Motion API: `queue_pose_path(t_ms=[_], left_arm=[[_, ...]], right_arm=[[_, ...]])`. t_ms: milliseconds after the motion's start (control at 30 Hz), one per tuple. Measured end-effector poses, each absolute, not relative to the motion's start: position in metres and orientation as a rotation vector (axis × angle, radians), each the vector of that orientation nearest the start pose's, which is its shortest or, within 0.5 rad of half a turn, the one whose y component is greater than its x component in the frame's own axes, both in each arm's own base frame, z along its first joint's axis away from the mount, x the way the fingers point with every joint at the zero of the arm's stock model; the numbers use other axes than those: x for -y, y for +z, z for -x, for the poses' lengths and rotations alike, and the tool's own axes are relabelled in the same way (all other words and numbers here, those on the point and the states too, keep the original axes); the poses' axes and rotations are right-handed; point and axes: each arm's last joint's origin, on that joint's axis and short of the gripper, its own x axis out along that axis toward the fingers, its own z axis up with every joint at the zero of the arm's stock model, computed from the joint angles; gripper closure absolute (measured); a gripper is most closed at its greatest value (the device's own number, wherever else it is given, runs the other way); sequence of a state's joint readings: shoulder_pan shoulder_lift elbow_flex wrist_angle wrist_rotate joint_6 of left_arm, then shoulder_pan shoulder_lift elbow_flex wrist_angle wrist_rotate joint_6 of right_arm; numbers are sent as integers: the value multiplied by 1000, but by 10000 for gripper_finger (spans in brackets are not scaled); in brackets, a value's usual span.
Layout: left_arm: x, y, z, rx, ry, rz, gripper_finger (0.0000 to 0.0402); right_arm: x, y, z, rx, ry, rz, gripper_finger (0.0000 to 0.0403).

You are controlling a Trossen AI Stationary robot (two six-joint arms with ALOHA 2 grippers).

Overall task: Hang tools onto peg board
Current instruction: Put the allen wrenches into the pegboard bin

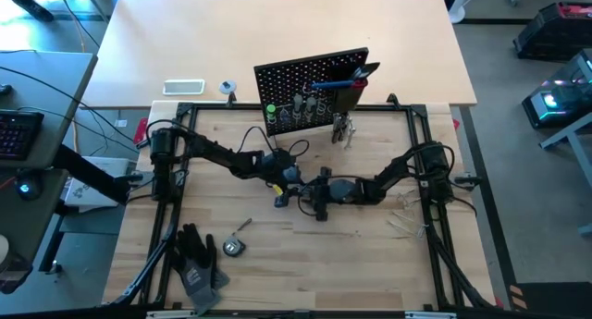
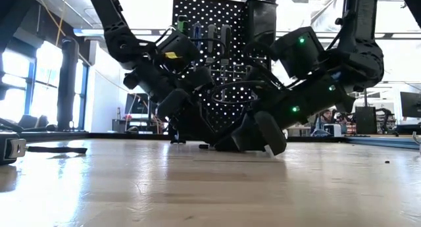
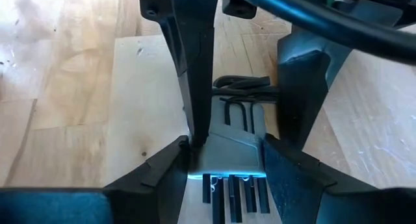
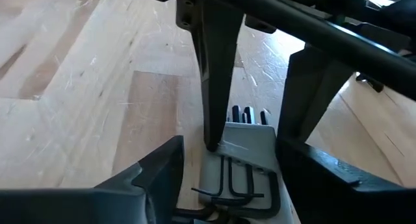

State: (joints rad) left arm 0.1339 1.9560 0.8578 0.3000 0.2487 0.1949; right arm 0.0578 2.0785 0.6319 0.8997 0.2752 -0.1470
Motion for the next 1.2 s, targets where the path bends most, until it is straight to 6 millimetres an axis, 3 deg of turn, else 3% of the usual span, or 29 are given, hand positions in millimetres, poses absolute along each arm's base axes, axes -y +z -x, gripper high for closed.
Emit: queue_pose_path(t_ms=[433,833,1000,1200], left_arm=[[-37,125,-344,-699,-214,-75,223],[-33,119,-340,-766,-167,-90,186],[-30,118,-340,-773,-168,-15,168],[-18,112,-343,-787,-170,7,167]], right_arm=[[-11,52,-318,-552,-172,151,253],[-14,76,-316,-548,-95,155,340],[-14,83,-316,-538,-83,155,375],[-15,91,-318,-503,-83,150,401]])
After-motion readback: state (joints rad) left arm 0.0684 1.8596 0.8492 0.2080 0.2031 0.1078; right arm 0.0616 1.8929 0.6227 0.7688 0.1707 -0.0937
